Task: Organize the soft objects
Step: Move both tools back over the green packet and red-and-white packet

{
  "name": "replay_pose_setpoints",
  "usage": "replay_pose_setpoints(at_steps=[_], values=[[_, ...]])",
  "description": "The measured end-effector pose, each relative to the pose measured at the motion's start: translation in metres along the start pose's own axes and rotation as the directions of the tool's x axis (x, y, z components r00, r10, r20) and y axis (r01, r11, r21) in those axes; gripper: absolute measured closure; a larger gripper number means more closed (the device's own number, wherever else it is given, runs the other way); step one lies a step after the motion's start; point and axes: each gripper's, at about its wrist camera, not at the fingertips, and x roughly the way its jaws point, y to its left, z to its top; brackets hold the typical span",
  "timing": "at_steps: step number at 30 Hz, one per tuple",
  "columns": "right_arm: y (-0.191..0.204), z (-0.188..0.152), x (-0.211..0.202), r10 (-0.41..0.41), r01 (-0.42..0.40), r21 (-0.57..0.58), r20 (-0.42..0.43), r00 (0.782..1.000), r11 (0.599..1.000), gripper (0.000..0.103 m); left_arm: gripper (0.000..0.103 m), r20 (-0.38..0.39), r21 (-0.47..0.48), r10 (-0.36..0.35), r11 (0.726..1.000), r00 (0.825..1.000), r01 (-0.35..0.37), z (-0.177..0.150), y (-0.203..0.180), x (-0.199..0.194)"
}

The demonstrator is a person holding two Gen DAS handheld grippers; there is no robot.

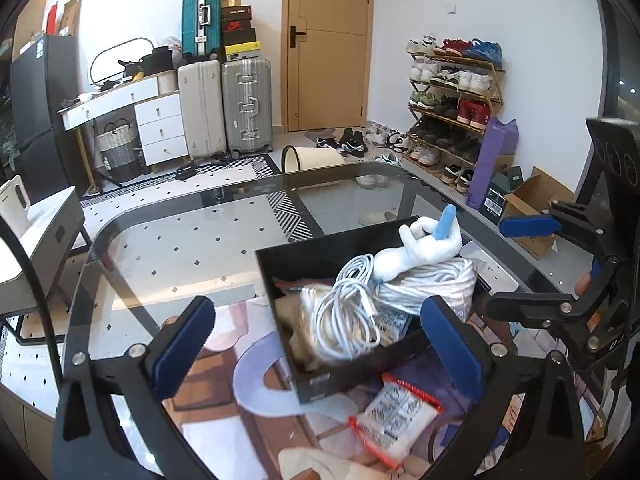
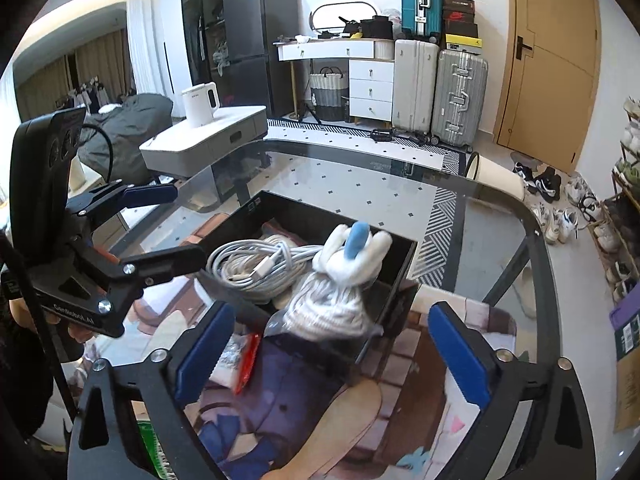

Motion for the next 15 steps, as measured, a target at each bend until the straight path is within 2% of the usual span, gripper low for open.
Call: replay_pose_setpoints(at_steps=[8,15], values=[[0.008,-0.021,-0.021,-0.010,0.008,0.054,0.030,0.999,0.999,0.001,0.000,0.020,-0.010,0.024,1.000,0.999,-0.024,-0.018,-0.001,-0.027],[0.022,-0.045,-0.032,0.000,-0.001,0.065,0.025,1.000,0.998,0.001,0.000,0.013,-0.017,0.038,0.999,0.999,-0.038,-0.038,-0.005,-0.044]])
